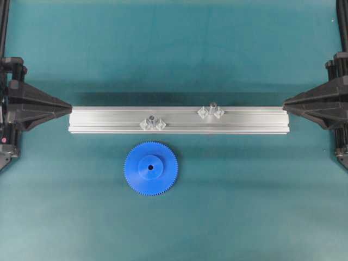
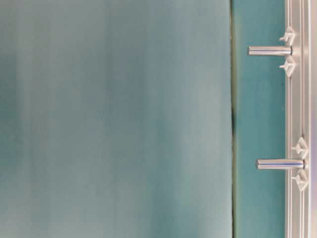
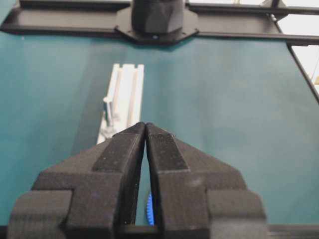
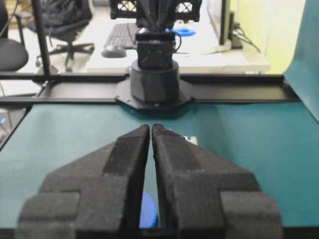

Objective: Find the location of the shaft and insert the large gear.
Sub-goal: 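Move the left gripper toward the blue gear in front of the rail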

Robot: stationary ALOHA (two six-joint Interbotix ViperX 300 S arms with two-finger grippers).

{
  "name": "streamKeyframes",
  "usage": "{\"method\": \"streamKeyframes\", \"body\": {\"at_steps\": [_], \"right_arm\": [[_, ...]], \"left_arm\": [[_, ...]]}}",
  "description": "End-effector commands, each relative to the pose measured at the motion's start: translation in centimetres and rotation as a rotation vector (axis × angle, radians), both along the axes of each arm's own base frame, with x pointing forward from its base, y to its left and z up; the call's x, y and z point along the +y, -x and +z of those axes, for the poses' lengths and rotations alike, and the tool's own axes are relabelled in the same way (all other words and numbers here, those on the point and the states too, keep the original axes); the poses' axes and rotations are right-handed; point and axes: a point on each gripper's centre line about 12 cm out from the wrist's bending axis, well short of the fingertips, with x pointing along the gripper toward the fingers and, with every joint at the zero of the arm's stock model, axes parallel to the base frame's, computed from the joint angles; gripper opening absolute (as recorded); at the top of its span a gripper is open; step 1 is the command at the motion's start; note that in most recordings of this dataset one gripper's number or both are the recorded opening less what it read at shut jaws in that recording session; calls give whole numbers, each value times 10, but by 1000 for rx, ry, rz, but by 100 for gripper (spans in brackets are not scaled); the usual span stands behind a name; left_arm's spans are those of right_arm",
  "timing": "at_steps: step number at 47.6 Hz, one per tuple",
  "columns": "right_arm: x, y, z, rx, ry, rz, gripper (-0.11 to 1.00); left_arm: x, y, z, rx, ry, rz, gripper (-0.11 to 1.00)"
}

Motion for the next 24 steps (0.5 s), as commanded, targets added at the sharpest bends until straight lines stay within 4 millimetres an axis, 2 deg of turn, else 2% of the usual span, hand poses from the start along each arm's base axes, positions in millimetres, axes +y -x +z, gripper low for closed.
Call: {"method": "streamKeyframes", "body": {"at_steps": [1, 4, 8, 13, 20, 24], "right_arm": [[1, -4, 7, -9, -9, 7, 16], [1, -4, 3, 28, -32, 4, 18], [1, -5, 0, 97, -62, 6, 9], [2, -6, -4, 181, -81, 6, 4], [1, -6, -9, 281, -77, 2, 4], [1, -6, -12, 325, -78, -2, 4]], "left_arm": [[-2, -11, -4, 49, 20, -14, 11], [-2, -19, -7, 86, 33, -12, 9], [-2, -28, -7, 114, 46, -13, 0], [-6, -38, -2, 125, 47, -28, 0], [-14, -52, -3, 219, 44, -55, 0], [-15, -63, 3, 285, 41, -53, 0]]}}
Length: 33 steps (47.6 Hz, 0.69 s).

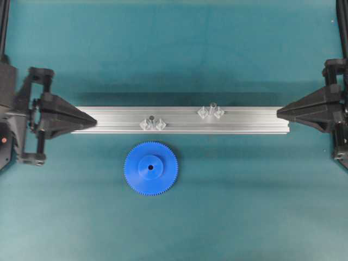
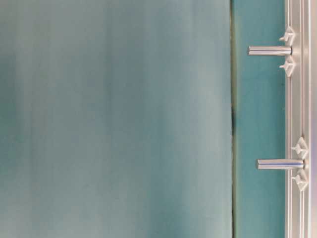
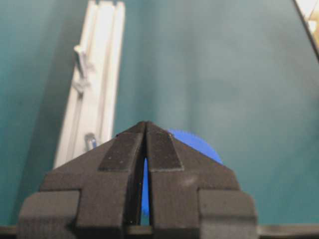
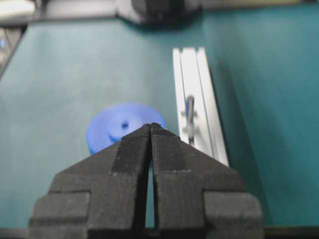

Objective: Find the location of the shaft and insert the large gear.
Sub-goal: 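Move the left gripper toward the blue gear in front of the rail, then lower the left gripper over the blue gear hub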

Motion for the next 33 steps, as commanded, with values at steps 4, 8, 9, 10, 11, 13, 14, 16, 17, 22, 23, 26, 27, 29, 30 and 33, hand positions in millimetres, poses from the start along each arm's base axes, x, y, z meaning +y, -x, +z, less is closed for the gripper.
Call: {"method": "streamKeyframes", "body": {"at_steps": [4, 8, 9, 10, 11, 13, 14, 16, 17, 22, 23, 26, 27, 29, 30, 33], "right_arm": [[-3, -5, 3, 63, -2, -13, 4], [-5, -6, -3, 107, -1, -25, 4], [-6, -6, -5, 120, -5, -29, 4], [-7, -6, -6, 129, -4, -31, 4], [-7, -6, -7, 141, -4, -34, 4], [-8, -7, -9, 159, -3, -40, 4], [-9, -7, -9, 164, -4, -43, 4], [-10, -8, -10, 178, -4, -46, 4], [-10, -8, -11, 186, -5, -48, 4], [-12, -9, -16, 225, -5, -55, 4], [-12, -9, -17, 233, -6, -56, 4], [-14, -7, -20, 245, -2, -62, 4], [-14, -7, -21, 250, -1, -63, 4], [-15, -6, -23, 253, 1, -66, 4], [-15, -5, -25, 255, 3, -67, 4], [-16, -3, -27, 261, 2, -73, 4]], "left_arm": [[-3, -22, 20, 85, -12, -9, 0], [-6, -31, 13, 170, -14, -15, 0], [-6, -33, 11, 190, -15, -16, 0], [-6, -36, 10, 208, -15, -16, 0], [-7, -38, 8, 227, -15, -17, 0], [-9, -42, 3, 259, -13, -20, 0], [-11, -46, 1, 274, -13, -25, 0], [-13, -52, -3, 291, -10, -30, 0], [-14, -54, -4, 296, -10, -32, 0], [-19, -68, -9, 310, 11, -36, 0], [-19, -70, -9, 312, 17, -34, 0], [-21, -76, -14, 318, 24, -36, 0], [-22, -78, -15, 320, 24, -37, 0], [-25, -81, -20, 329, 22, -45, 0], [-27, -82, -22, 335, 20, -49, 0], [-29, -87, -29, 357, 19, -54, 1]]}}
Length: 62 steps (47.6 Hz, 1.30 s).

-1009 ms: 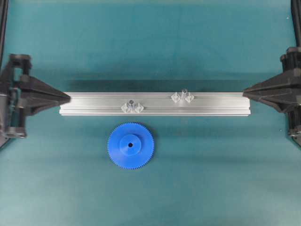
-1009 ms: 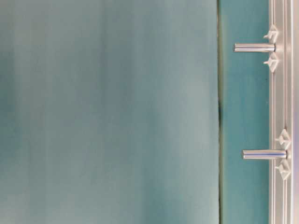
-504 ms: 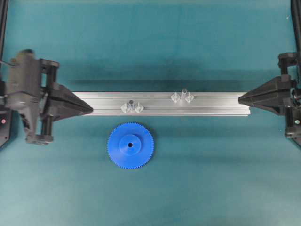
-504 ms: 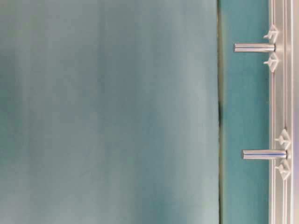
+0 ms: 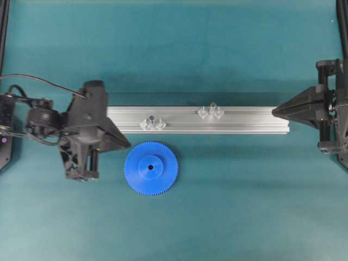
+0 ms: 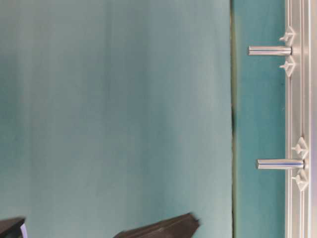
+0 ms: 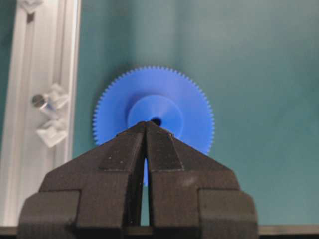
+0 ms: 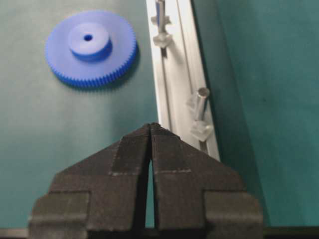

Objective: Find the location of the shaft and insert the large gear.
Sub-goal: 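Lower the left gripper over the blue gear hub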

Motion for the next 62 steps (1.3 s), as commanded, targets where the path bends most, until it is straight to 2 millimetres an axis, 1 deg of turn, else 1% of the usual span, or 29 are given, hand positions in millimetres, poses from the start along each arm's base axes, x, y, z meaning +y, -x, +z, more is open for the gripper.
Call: {"method": "streamKeyframes", "body": {"at_steps": [1, 4, 7, 9, 12, 17, 20, 22, 34, 38, 47, 53, 62], "right_arm": [[-2, 1, 2, -6, -2, -13, 4], [-3, 3, -1, 0, -3, -17, 4], [-4, 7, -4, 14, -2, -24, 4], [-5, 8, -6, 27, -5, -29, 4], [-6, 11, -9, 46, -6, -37, 4], [-7, 14, -13, 56, -9, -43, 4], [-7, 15, -14, 58, -11, -44, 4], [-7, 15, -16, 64, -11, -44, 4], [-7, 18, -15, 55, -10, -49, 4], [-7, 19, -15, 53, -12, -51, 4], [-7, 20, -15, 47, -10, -51, 4], [-7, 20, -15, 48, -12, -52, 4], [-7, 21, -15, 45, -11, -51, 4]], "left_arm": [[-8, -9, 2, -12, 0, -22, 2], [-10, -13, -5, 10, 3, -22, 6], [-11, -18, -9, 22, 6, -20, 17], [-12, -21, -9, 24, 11, -18, 27], [-12, -26, -11, 32, 26, -7, 45], [-14, -36, -22, 69, 52, 13, 76], [-14, -40, -31, 94, 69, 27, 89], [-15, -44, -38, 114, 80, 38, 93], [-16, -52, -72, 226, 72, 50, 93], [-16, -55, -79, 248, 68, 51, 93], [-17, -65, -88, 274, 54, 46, 93], [-18, -67, -94, 294, 52, 48, 93], [-18, -67, -95, 297, 52, 48, 93]]}}
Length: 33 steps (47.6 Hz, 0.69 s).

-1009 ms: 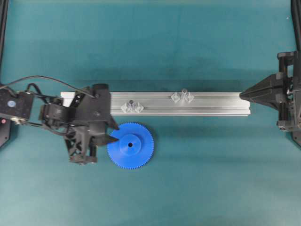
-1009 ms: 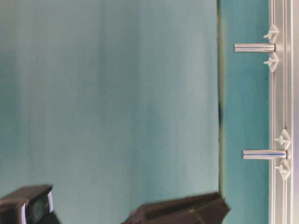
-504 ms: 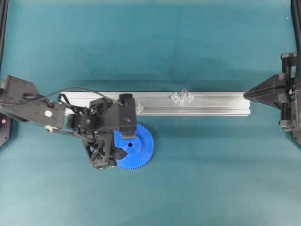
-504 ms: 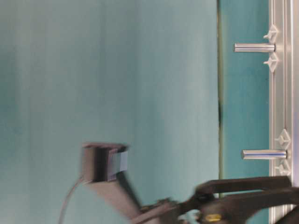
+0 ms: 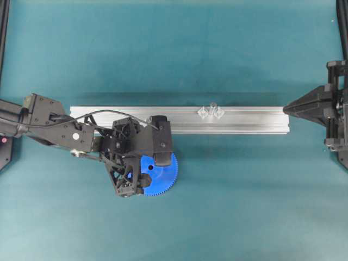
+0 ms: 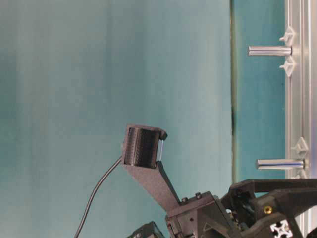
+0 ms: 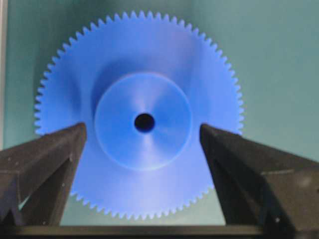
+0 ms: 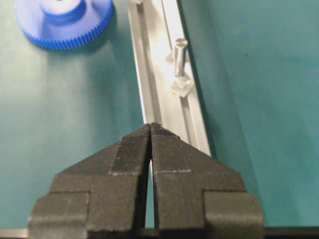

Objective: Find the location of the shaft and insert the large gear.
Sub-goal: 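Lower the left gripper over the blue gear hub, then close the left gripper on the blue gear's hub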

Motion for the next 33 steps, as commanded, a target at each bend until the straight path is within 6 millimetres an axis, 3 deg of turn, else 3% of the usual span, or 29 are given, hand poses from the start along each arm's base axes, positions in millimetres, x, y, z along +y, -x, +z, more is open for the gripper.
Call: {"method": "streamKeyframes", "body": {"at_steps": [1, 33], "right_arm": [[-1, -2, 3, -8, -6, -7, 4], [0, 1, 4, -22, -7, -8, 4]], "left_arm": [[-3, -4, 11, -34, 2, -8, 93], [-3, -9, -7, 5, 1, -3, 93]]}}
